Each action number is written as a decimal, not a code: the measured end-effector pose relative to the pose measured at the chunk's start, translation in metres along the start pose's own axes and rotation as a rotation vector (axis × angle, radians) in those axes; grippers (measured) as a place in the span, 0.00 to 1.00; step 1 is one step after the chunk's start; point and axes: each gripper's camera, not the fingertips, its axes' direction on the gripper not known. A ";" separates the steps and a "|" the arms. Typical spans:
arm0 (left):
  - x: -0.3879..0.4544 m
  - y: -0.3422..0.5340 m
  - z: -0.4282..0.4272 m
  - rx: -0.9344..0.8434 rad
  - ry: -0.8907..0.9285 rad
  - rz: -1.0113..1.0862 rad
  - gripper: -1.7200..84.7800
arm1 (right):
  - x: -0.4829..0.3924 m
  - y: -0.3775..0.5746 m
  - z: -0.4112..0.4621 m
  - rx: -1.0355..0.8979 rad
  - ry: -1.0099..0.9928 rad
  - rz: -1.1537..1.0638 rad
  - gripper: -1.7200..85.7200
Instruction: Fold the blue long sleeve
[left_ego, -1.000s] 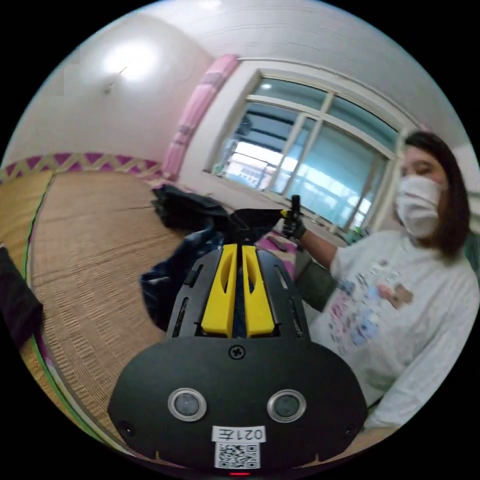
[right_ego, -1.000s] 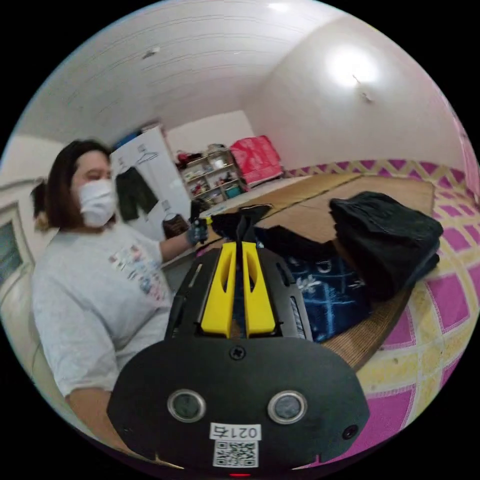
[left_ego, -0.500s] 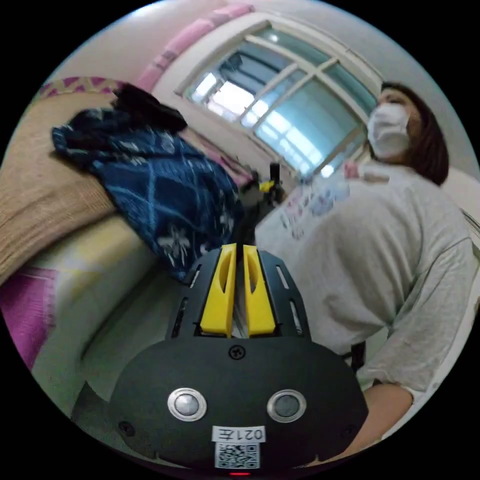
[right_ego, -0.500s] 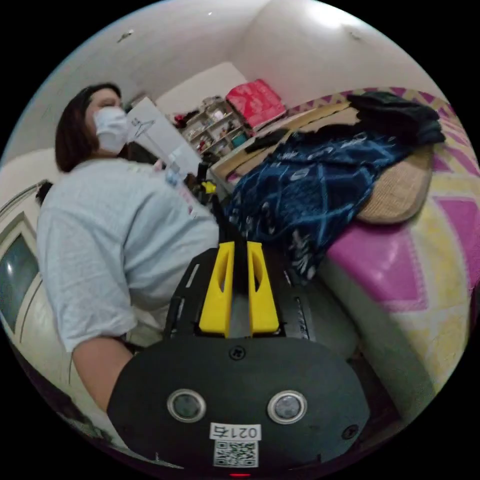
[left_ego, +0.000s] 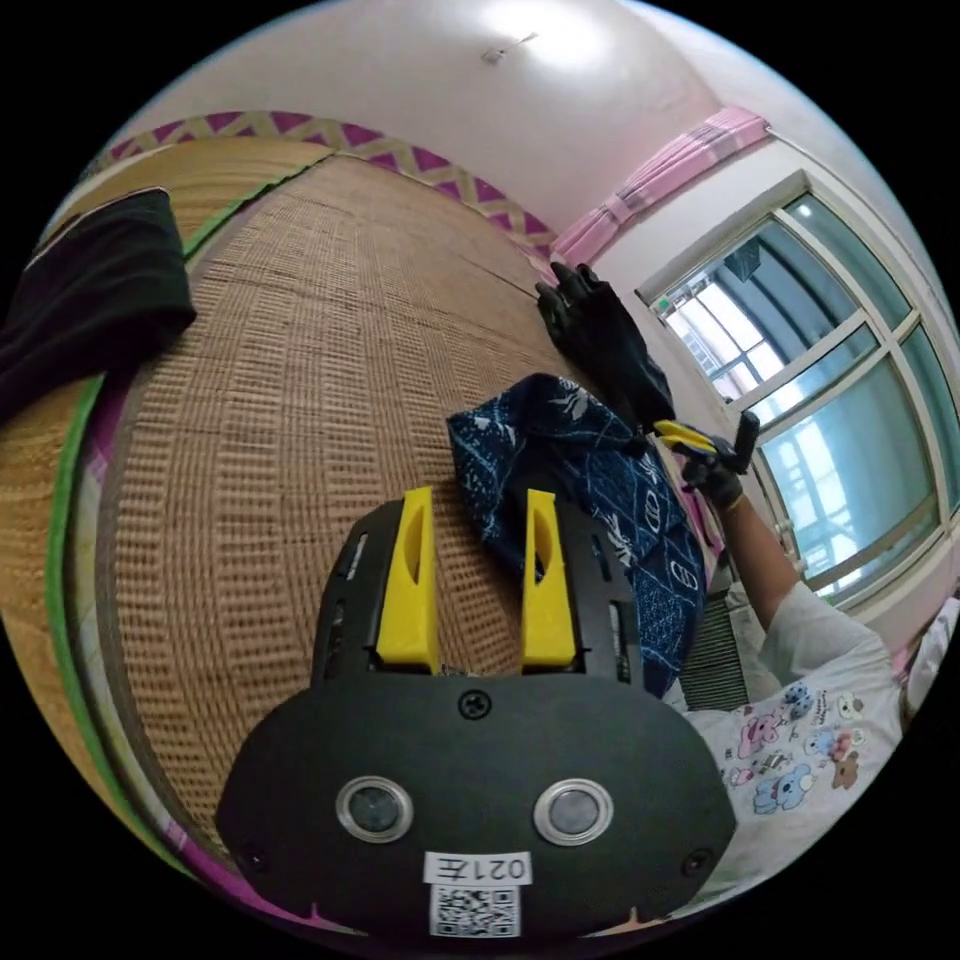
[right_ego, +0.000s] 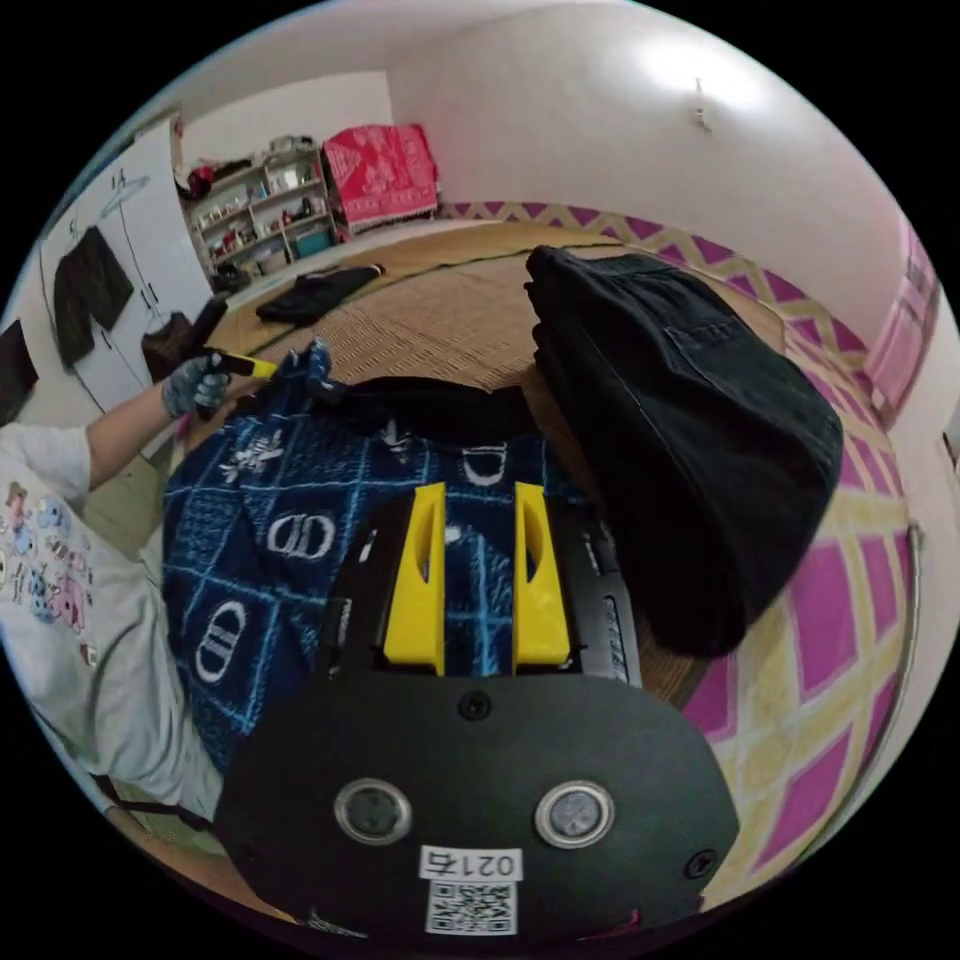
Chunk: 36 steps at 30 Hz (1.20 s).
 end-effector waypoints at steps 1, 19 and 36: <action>0.001 -0.004 0.004 -0.019 0.008 0.003 0.10 | 0.005 -0.013 0.019 -0.034 0.011 -0.008 0.15; -0.041 -0.131 -0.044 -0.022 -0.083 -0.044 0.01 | -0.010 -0.113 0.120 -0.114 -0.009 -0.040 0.02; -0.047 -0.063 -0.045 0.208 -0.125 -0.050 0.03 | -0.171 -0.120 0.149 -0.041 -0.140 -0.238 0.12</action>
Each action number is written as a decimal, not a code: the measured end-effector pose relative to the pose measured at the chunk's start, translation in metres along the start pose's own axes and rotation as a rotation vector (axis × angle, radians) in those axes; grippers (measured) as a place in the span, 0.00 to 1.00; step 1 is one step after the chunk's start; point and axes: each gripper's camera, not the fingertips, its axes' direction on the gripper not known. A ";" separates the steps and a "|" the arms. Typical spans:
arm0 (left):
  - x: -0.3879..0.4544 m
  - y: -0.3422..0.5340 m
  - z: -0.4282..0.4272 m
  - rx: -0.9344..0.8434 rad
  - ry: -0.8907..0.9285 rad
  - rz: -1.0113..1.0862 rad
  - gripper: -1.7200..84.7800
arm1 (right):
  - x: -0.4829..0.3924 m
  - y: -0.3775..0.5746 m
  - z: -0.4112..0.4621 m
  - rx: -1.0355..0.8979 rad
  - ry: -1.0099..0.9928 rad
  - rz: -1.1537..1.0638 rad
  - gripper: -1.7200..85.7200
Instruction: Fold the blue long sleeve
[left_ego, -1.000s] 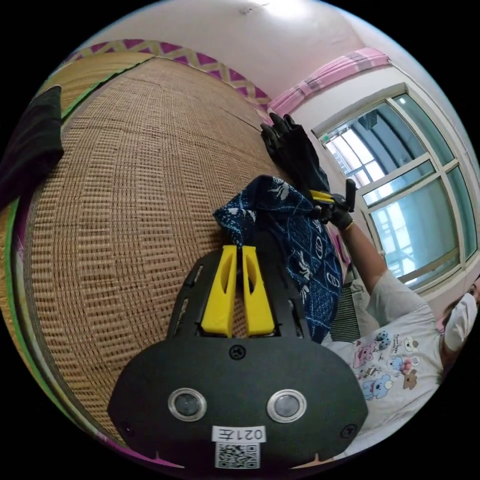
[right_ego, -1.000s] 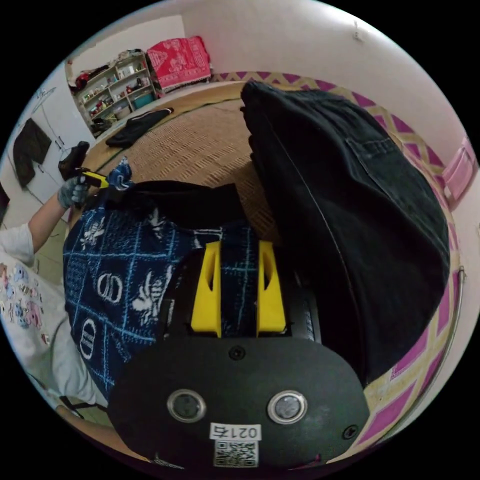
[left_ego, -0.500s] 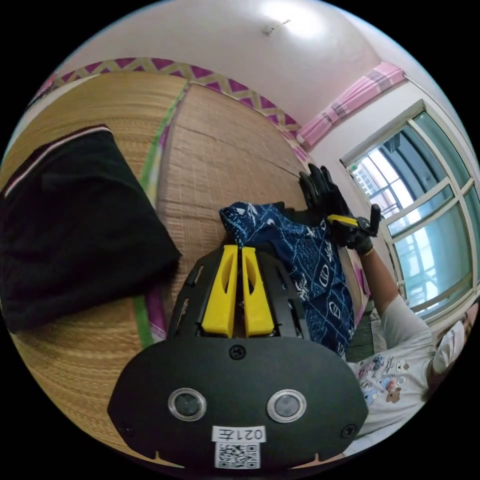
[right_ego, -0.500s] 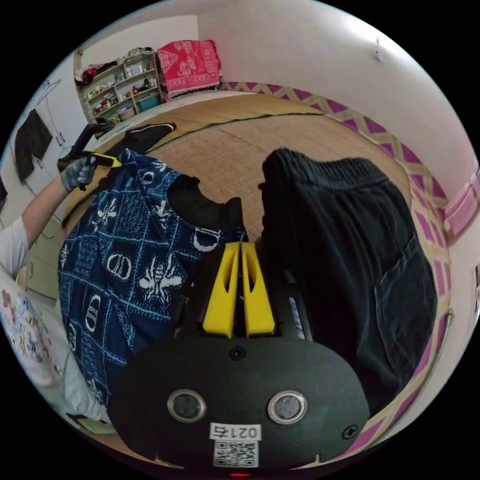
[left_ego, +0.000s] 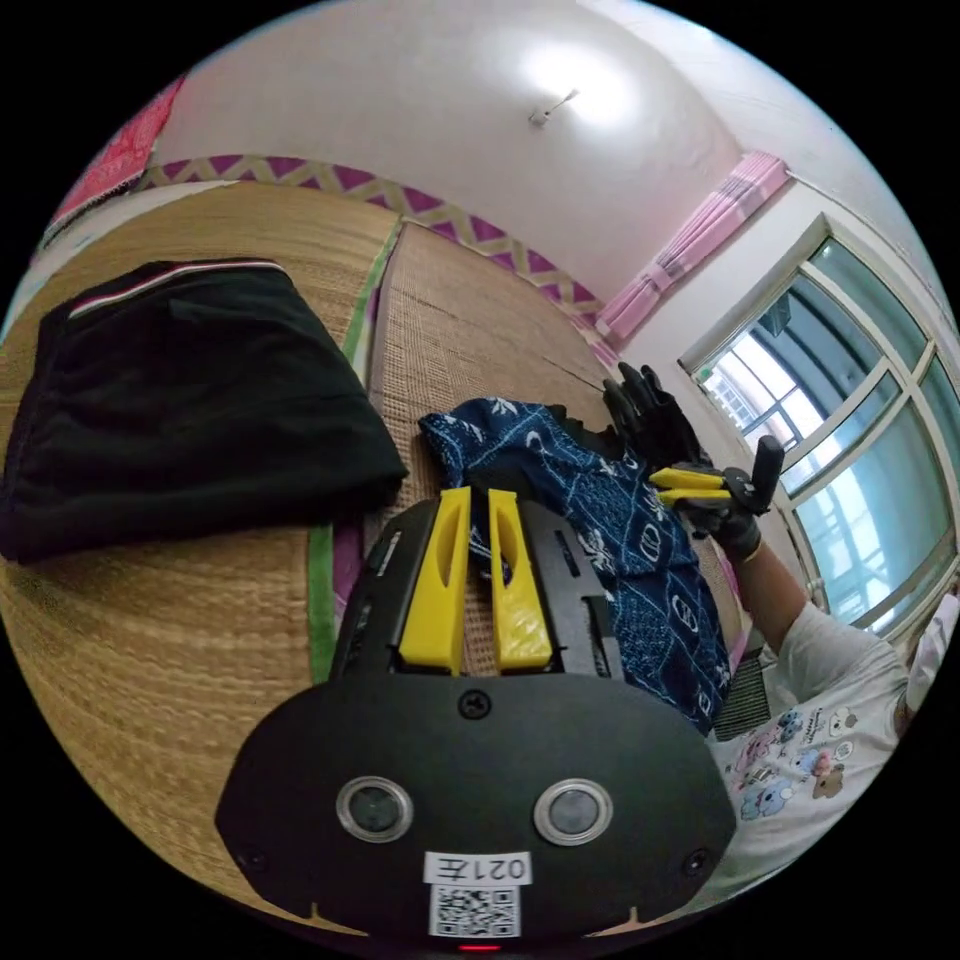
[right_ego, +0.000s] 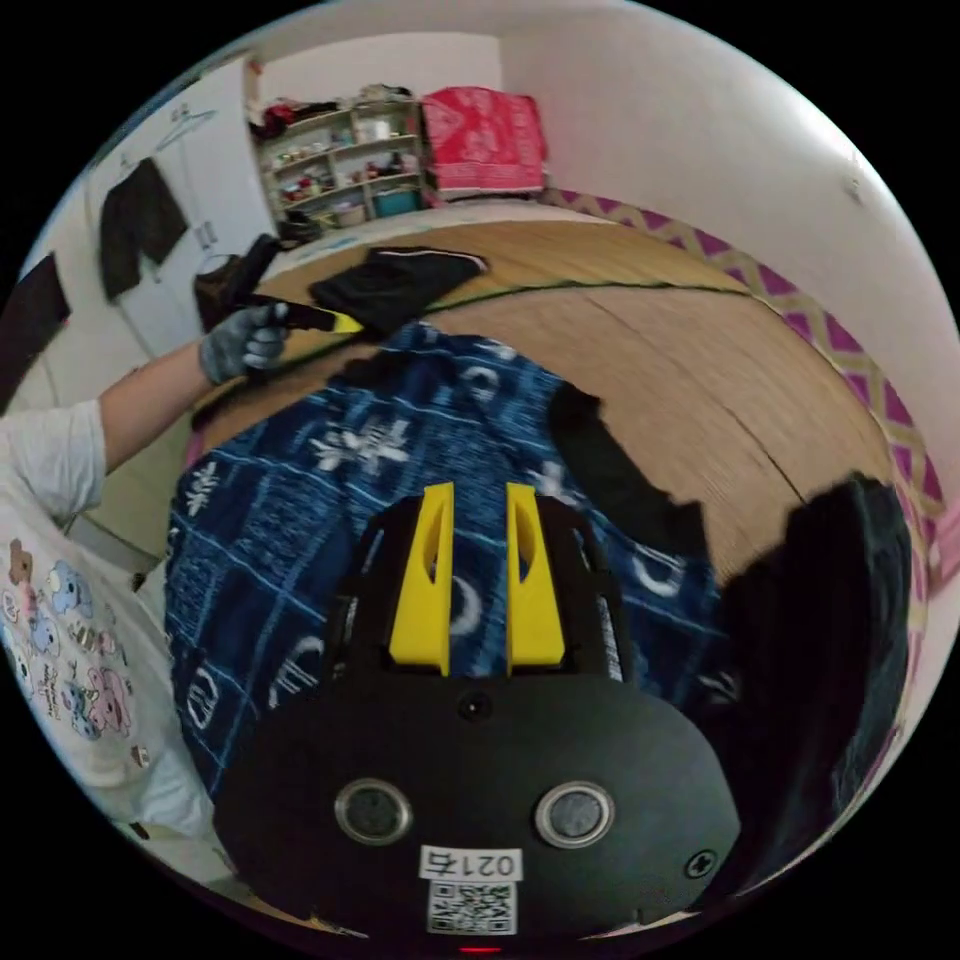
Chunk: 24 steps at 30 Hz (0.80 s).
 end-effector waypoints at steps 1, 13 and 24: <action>0.002 0.005 0.000 0.002 0.008 0.004 0.02 | -0.026 -0.013 0.008 0.018 -0.034 -0.042 0.12; 0.035 0.093 -0.013 -0.022 0.033 0.104 0.01 | -0.083 -0.108 0.090 -0.093 -0.077 -0.036 0.07; 0.032 0.123 -0.003 -0.004 0.075 0.116 0.01 | 0.084 -0.008 -0.156 0.413 -0.478 0.410 0.04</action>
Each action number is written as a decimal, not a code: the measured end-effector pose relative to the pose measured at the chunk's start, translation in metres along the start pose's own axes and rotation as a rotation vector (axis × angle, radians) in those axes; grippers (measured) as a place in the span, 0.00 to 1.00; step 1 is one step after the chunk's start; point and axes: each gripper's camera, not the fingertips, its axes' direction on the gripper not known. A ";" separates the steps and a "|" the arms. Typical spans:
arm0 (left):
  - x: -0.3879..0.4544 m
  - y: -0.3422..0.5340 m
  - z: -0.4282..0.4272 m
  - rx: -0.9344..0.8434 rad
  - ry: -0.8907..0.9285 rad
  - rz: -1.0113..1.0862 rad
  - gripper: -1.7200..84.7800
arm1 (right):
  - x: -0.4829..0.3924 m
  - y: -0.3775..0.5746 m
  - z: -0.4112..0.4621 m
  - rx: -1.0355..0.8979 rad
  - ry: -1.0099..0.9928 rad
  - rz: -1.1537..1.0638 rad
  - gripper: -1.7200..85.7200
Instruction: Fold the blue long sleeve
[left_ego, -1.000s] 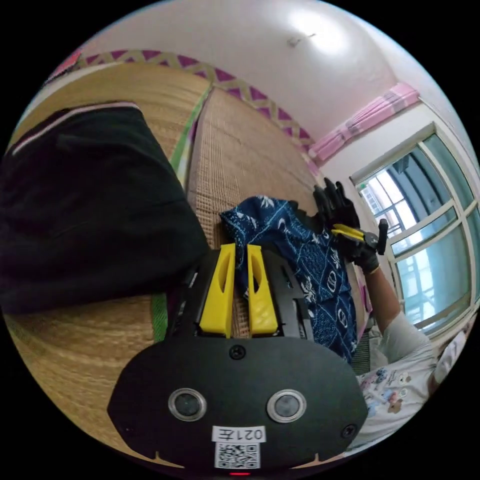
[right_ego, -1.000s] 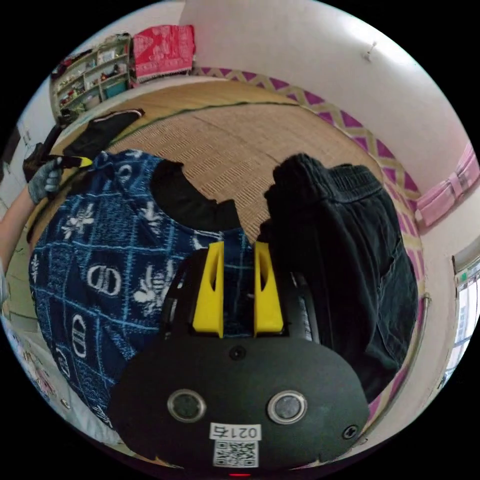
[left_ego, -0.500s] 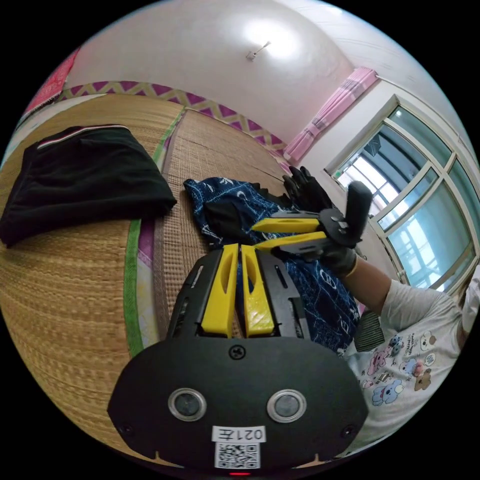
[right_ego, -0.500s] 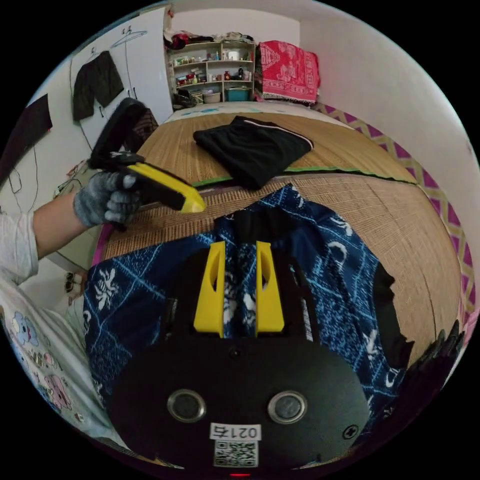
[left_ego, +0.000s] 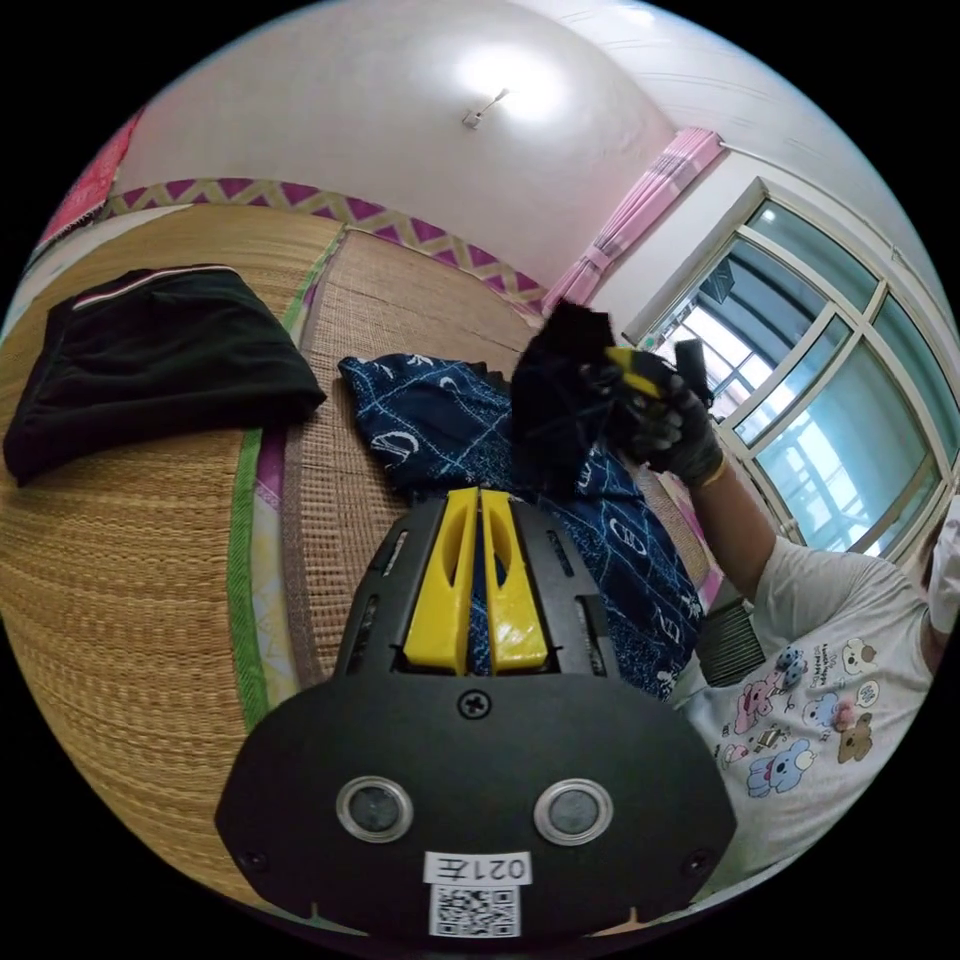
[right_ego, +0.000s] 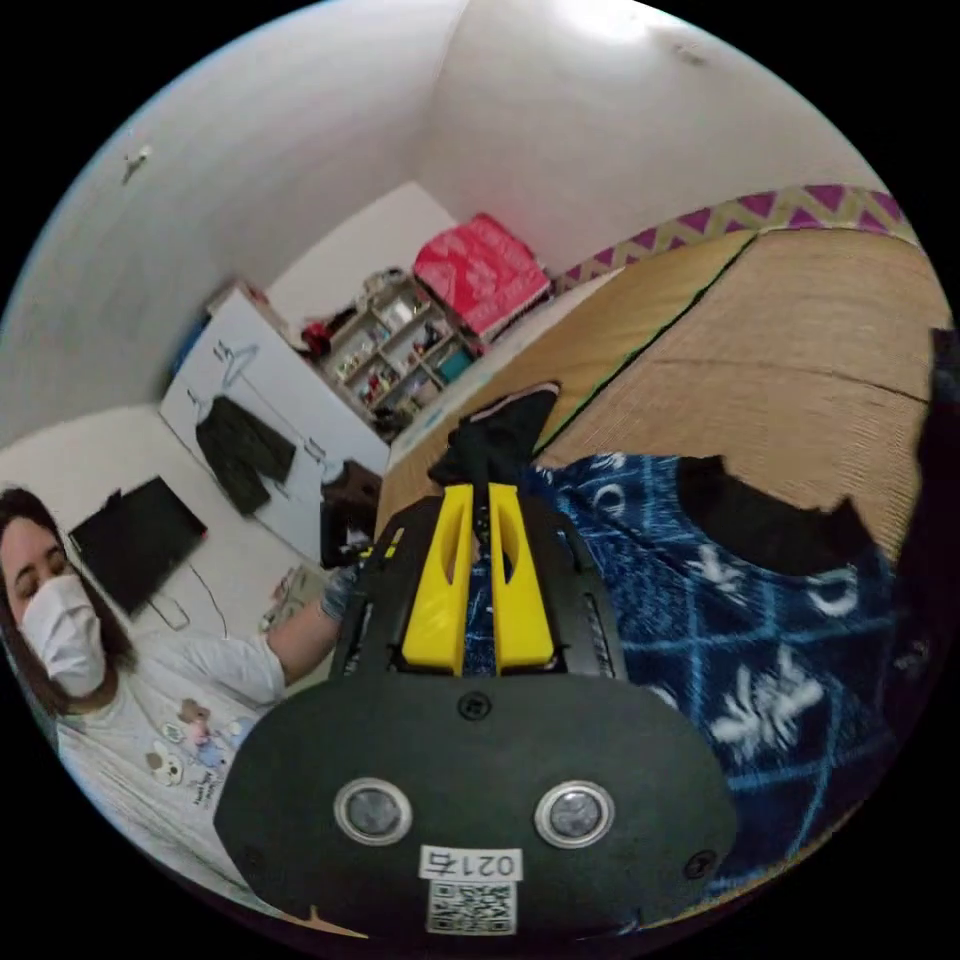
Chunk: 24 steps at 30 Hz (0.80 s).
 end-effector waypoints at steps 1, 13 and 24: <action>0.001 0.001 0.002 -0.001 0.000 0.002 0.01 | -0.004 0.005 -0.058 0.076 0.043 0.004 0.03; 0.029 0.015 0.050 -0.029 0.053 0.018 0.01 | -0.033 0.270 -0.537 0.774 0.541 0.455 0.03; 0.072 0.025 0.110 -0.120 0.125 0.082 0.01 | -0.008 0.407 -0.517 0.855 0.450 0.773 0.04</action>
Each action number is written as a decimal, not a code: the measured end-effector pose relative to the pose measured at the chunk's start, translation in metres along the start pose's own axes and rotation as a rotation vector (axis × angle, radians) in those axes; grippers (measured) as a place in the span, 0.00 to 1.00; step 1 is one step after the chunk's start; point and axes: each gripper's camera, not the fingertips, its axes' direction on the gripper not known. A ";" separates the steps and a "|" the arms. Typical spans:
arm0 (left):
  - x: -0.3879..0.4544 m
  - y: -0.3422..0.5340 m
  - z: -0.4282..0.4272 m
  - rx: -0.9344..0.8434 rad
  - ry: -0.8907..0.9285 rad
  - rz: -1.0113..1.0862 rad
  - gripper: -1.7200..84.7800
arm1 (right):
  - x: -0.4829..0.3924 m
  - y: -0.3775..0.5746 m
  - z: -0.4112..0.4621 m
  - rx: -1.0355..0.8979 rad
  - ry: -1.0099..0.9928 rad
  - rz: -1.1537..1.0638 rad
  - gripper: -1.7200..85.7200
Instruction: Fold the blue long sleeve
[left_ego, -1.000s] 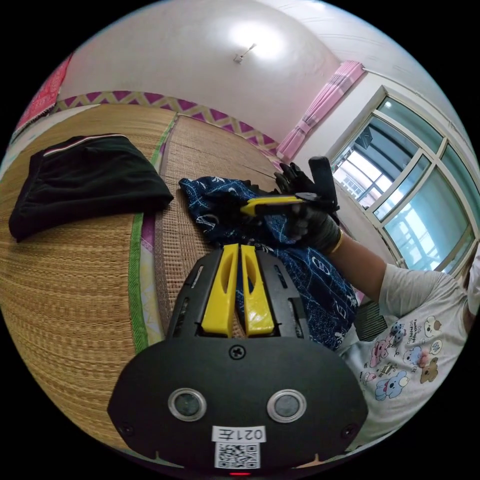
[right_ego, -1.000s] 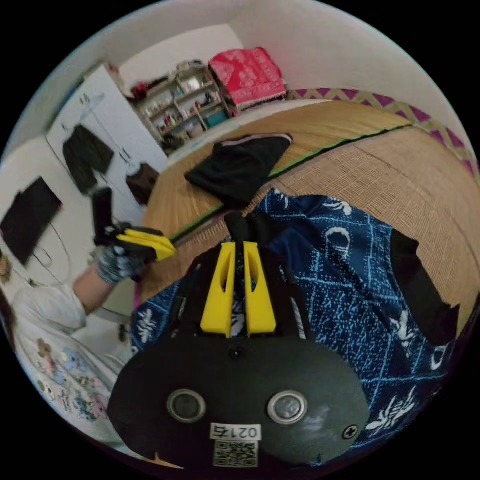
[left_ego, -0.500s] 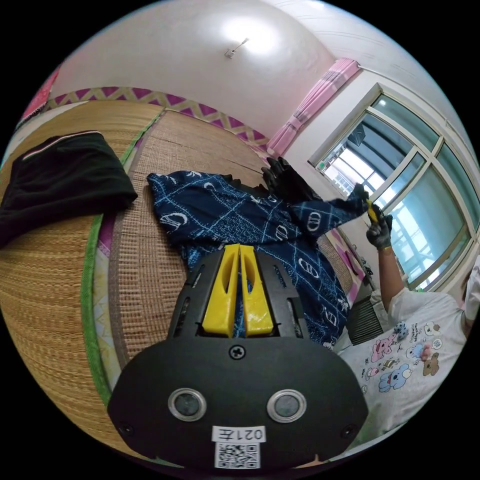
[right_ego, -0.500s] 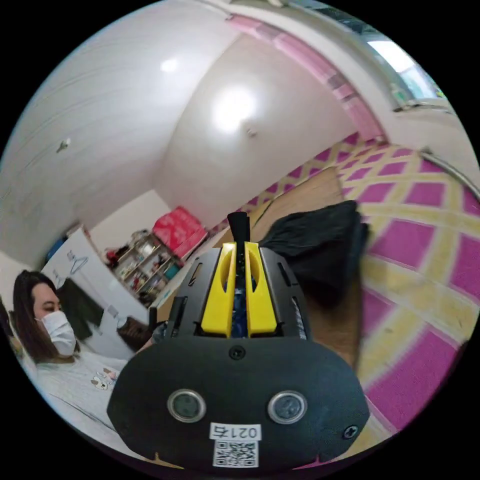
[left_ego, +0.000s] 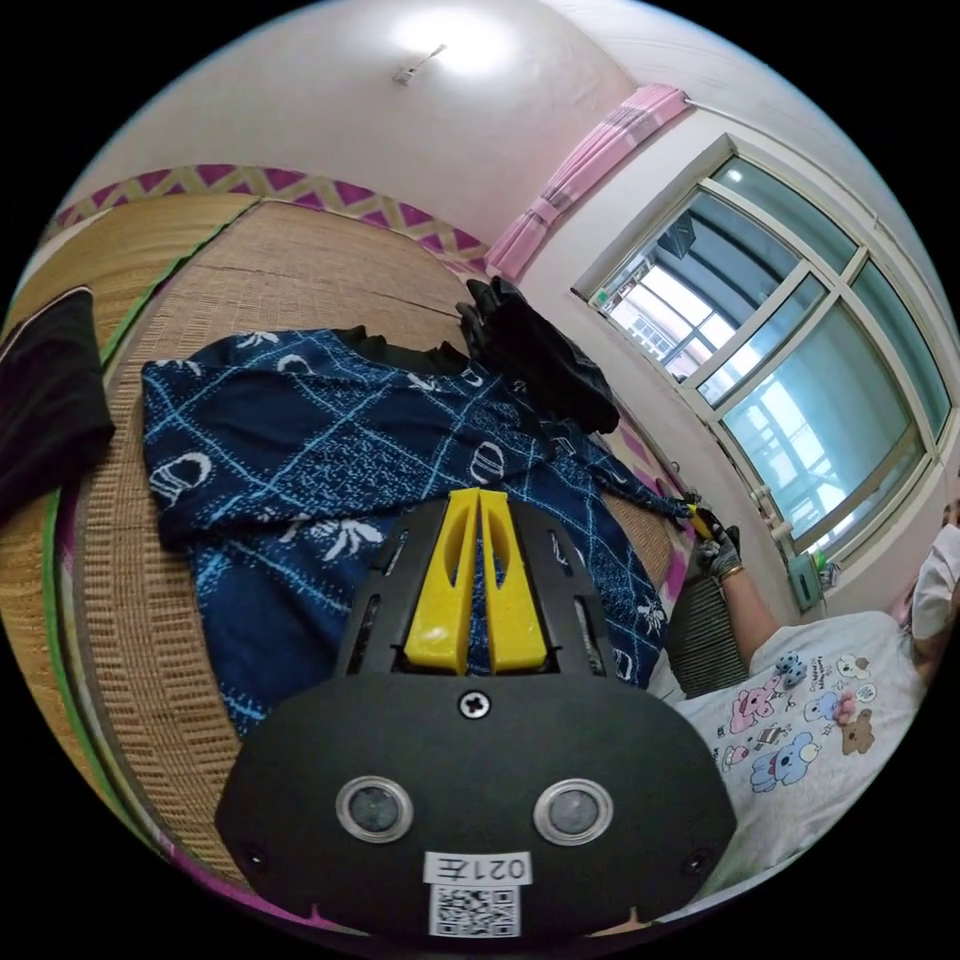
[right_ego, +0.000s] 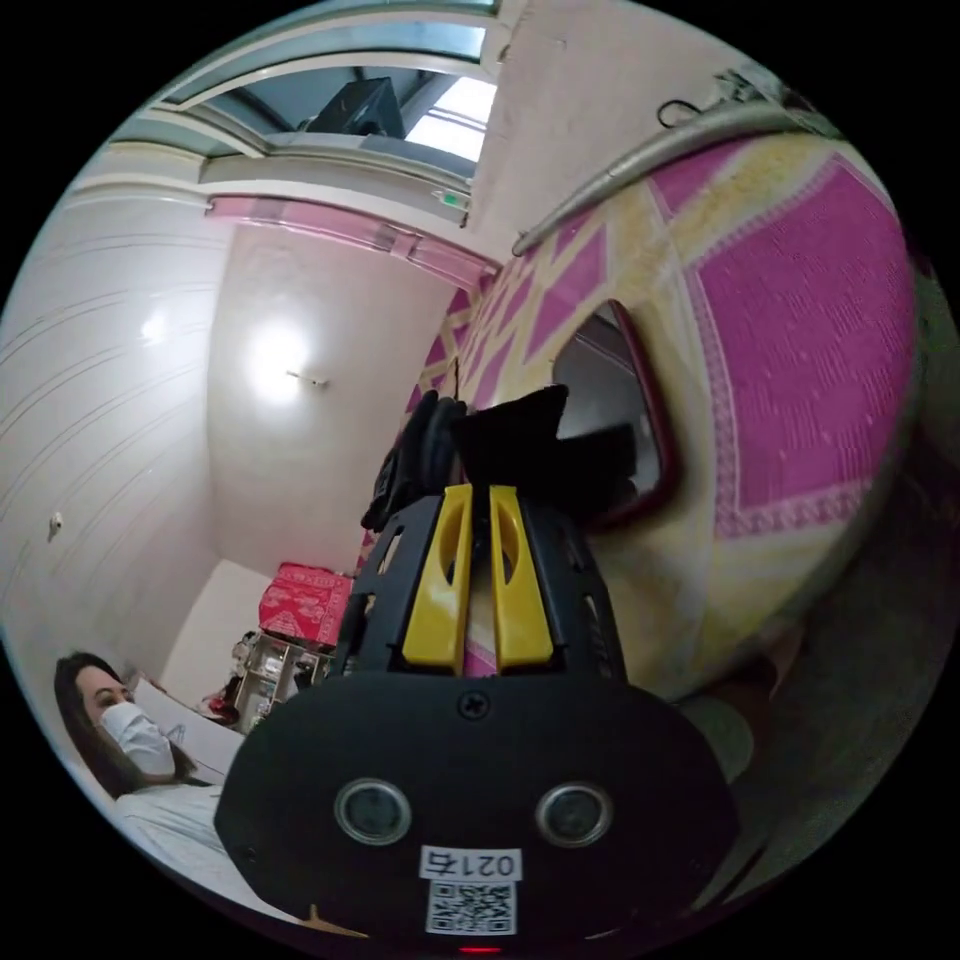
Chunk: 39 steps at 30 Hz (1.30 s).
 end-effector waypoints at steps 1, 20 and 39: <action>0.001 0.001 0.003 -0.006 0.001 0.004 0.01 | 0.002 0.009 -0.001 -0.003 0.019 0.025 0.04; 0.053 0.034 0.047 -0.088 -0.096 0.170 0.01 | -0.100 0.081 0.021 0.169 0.613 -0.090 0.03; 0.177 -0.024 0.209 -0.295 -0.352 0.615 0.03 | -0.192 0.166 0.264 -0.338 0.524 -0.837 0.01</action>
